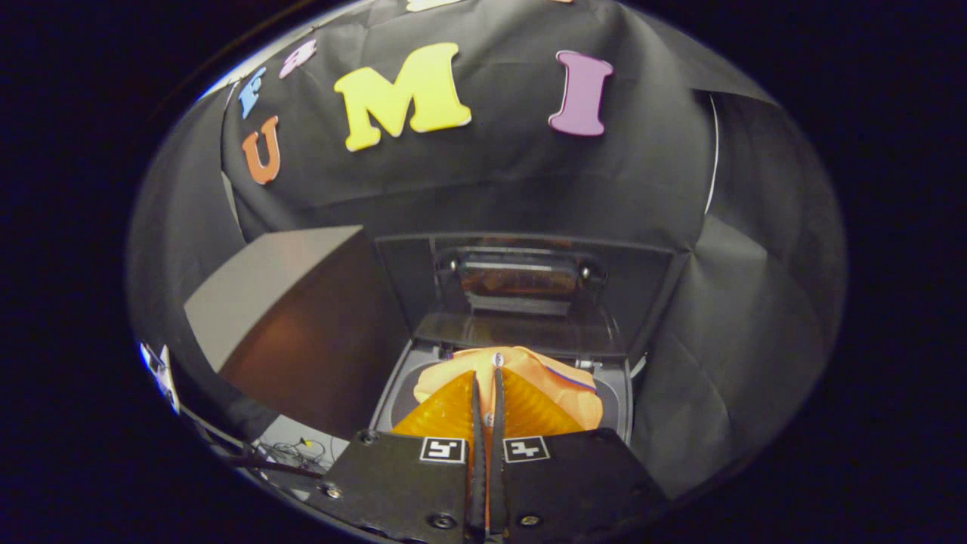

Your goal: Put the clothes into the washing machine and then close the washing machine lid.

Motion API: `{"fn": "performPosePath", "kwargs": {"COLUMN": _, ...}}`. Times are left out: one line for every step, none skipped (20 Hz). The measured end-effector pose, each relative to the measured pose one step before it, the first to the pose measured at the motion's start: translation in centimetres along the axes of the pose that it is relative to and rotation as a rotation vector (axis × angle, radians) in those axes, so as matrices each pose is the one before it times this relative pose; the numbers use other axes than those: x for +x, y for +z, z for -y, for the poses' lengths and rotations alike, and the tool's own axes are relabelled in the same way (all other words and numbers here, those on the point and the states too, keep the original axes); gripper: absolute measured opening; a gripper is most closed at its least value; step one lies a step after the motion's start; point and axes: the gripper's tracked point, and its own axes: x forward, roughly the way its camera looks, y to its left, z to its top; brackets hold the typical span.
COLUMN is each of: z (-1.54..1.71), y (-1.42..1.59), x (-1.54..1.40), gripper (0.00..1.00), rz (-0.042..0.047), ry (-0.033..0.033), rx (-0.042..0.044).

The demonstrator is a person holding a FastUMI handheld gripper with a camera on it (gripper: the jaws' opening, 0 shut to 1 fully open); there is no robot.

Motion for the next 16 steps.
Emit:
{"fn": "performPosePath", "kwargs": {"z": 0.065, "y": -0.966, "x": 1.007, "gripper": 0.06, "rz": -0.0204, "ry": -0.01196, "rx": 0.01398}}
{"fn": "performPosePath", "kwargs": {"z": -0.069, "y": -1.144, "x": 0.779, "gripper": 0.05, "rz": -0.01303, "ry": -0.00781, "rx": 0.02167}}
{"fn": "performPosePath", "kwargs": {"z": -0.152, "y": -1.057, "x": 0.862, "gripper": 0.05, "rz": -0.01715, "ry": -0.00536, "rx": 0.02042}}
{"fn": "performPosePath", "kwargs": {"z": -0.162, "y": -1.026, "x": 0.878, "gripper": 0.05, "rz": -0.01734, "ry": -0.00595, "rx": 0.01695}}
{"fn": "performPosePath", "kwargs": {"z": -0.056, "y": -0.848, "x": 0.845, "gripper": 0.05, "rz": -0.01759, "ry": -0.00478, "rx": 0.00789}}
{"fn": "performPosePath", "kwargs": {"z": -0.13, "y": -0.729, "x": 0.469, "gripper": 0.05, "rz": -0.01696, "ry": -0.0019, "rx": 0.00247}}
{"fn": "performPosePath", "kwargs": {"z": -0.252, "y": -0.586, "x": 0.72, "gripper": 0.05, "rz": -0.0168, "ry": 0.00283, "rx": 0.00059}}
{"fn": "performPosePath", "kwargs": {"z": -0.143, "y": -0.292, "x": 0.628, "gripper": 0.05, "rz": -0.0103, "ry": -0.0025, "rx": 0.00336}}
{"fn": "performPosePath", "kwargs": {"z": -0.197, "y": -0.184, "x": 0.381, "gripper": 0.05, "rz": -0.01261, "ry": -0.00324, "rx": 0.00662}}
{"fn": "performPosePath", "kwargs": {"z": -0.227, "y": -0.317, "x": 0.323, "gripper": 0.06, "rz": -0.00708, "ry": 0.00385, "rx": 0.00829}}
{"fn": "performPosePath", "kwargs": {"z": -0.242, "y": -0.316, "x": 0.335, "gripper": 0.06, "rz": -0.00805, "ry": 0.00641, "rx": 0.00453}}
{"fn": "performPosePath", "kwargs": {"z": 0.049, "y": -0.498, "x": 0.475, "gripper": 0.06, "rz": -0.01138, "ry": -0.00383, "rx": 0.00238}}
{"fn": "performPosePath", "kwargs": {"z": 0.006, "y": -0.489, "x": 0.472, "gripper": 0.05, "rz": -0.01533, "ry": -0.00486, "rx": 0.00007}}
{"fn": "performPosePath", "kwargs": {"z": 0.156, "y": -0.704, "x": 0.371, "gripper": 0.05, "rz": -0.01599, "ry": -0.00106, "rx": 0.00119}}
{"fn": "performPosePath", "kwargs": {"z": 0.093, "y": -0.585, "x": 0.52, "gripper": 0.05, "rz": -0.01639, "ry": -0.00233, "rx": 0.0009}}
{"fn": "performPosePath", "kwargs": {"z": 0.167, "y": -0.829, "x": 0.531, "gripper": 0.05, "rz": -0.02389, "ry": -0.00483, "rx": -0.00172}}
